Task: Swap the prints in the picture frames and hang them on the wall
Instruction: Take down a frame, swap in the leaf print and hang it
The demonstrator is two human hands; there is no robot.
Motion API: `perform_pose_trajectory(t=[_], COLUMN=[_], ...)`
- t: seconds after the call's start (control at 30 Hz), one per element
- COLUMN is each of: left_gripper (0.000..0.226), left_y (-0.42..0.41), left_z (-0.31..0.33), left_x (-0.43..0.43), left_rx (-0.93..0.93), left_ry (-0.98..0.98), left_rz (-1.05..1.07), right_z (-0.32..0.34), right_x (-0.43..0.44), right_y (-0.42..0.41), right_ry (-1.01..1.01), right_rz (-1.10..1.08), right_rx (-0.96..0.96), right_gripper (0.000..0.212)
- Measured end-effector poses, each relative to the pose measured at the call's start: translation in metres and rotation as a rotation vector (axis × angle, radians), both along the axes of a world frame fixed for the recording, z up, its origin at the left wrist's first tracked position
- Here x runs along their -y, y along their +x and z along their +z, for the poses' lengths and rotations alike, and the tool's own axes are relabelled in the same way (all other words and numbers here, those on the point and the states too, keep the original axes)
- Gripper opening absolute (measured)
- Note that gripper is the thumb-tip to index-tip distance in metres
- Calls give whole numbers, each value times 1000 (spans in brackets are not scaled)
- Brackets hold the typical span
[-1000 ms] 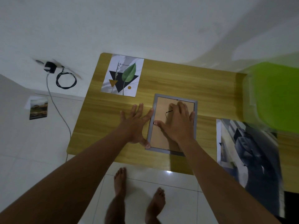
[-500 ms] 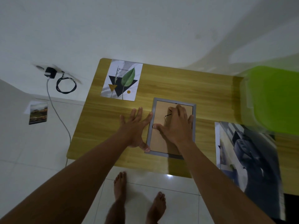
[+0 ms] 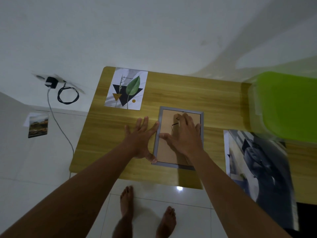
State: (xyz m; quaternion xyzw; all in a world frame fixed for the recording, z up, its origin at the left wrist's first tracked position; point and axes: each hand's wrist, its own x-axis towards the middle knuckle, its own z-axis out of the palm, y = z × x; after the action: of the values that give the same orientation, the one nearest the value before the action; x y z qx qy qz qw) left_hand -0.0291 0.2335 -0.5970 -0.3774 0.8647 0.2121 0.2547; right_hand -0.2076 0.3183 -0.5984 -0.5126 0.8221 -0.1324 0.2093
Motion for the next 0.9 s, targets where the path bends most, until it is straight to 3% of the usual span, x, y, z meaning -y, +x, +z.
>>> perform_pose_trajectory(t=[0.1,0.23,0.33,0.43,0.67,0.9], left_gripper=[146,147,146,134,74,77], left_y=[0,-1,-1,-3,-4,-4], left_z=[2,5,8,9,8,6], left_x=[-1,-2,-1,1,6,0], left_rx=[9,27,33,11,-27,-2], left_ry=[-10,-19,-7,0,-17,-92], left_rz=[2,-15,-20,-4,26,-13], right_z=[4,4,8,8,18,32], right_x=[-25,-52,-48,-44,-44,-46], right_y=[2,16,17,14,8,2], right_ry=[-45,70,34,18,-10,-55], right_rz=[-38,-91,-210,-195,-243,-254], right_rx=[-97,-81,-17,-44,91,132], right_gripper=[74,66,52,42,41,43])
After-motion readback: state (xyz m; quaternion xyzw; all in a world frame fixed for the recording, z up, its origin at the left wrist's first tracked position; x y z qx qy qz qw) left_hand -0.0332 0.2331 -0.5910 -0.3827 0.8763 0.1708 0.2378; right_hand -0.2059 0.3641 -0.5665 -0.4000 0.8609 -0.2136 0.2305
